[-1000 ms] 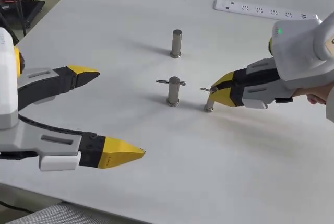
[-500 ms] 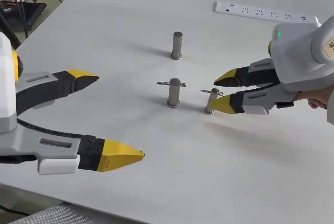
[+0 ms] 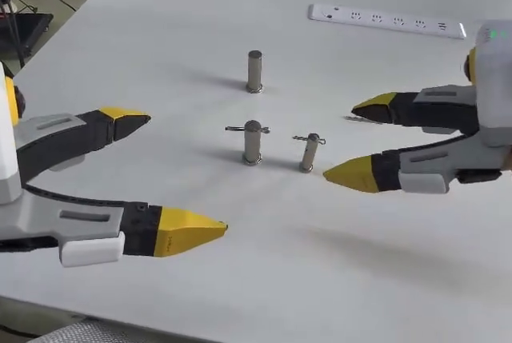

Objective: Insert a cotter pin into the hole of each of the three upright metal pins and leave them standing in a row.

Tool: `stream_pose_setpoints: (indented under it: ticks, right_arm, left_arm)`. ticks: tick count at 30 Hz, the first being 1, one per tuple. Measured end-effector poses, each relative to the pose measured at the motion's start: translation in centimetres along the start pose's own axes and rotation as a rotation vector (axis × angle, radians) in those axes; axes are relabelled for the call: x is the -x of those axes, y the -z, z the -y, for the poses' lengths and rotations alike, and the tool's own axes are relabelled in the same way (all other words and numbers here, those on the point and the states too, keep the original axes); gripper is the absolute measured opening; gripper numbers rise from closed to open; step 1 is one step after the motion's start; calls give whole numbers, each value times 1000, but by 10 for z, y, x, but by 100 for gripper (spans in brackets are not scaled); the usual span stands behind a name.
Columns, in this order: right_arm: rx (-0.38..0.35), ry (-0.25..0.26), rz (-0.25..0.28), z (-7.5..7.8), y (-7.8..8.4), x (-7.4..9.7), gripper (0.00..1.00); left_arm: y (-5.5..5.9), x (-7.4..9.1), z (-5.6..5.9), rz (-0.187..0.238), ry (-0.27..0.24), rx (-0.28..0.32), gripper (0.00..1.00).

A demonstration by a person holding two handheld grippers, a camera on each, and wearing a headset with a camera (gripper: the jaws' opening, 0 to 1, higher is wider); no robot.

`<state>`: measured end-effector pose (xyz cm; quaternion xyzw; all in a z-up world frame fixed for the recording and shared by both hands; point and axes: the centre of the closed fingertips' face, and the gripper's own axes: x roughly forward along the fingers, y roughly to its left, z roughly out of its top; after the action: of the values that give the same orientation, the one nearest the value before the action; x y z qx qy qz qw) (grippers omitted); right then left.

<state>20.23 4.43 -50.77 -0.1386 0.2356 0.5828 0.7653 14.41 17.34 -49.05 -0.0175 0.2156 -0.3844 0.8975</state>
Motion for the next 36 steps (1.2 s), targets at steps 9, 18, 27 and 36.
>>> stream_pose_setpoints:
  ticks: [9,18,27,36]
  right_arm:
    - [-97,93,19,-3,14,28,78]
    - [-178,138,36,-7,30,41,91]
    - [-233,206,35,-3,38,43,98]
    - [-235,215,59,-5,35,47,98]
  left_arm:
    - [0,-4,12,8,32,13,99]
    - [2,-6,15,18,49,36,99]
    - [5,-9,12,4,50,42,99]
    - [-18,-15,-13,36,21,14,99]
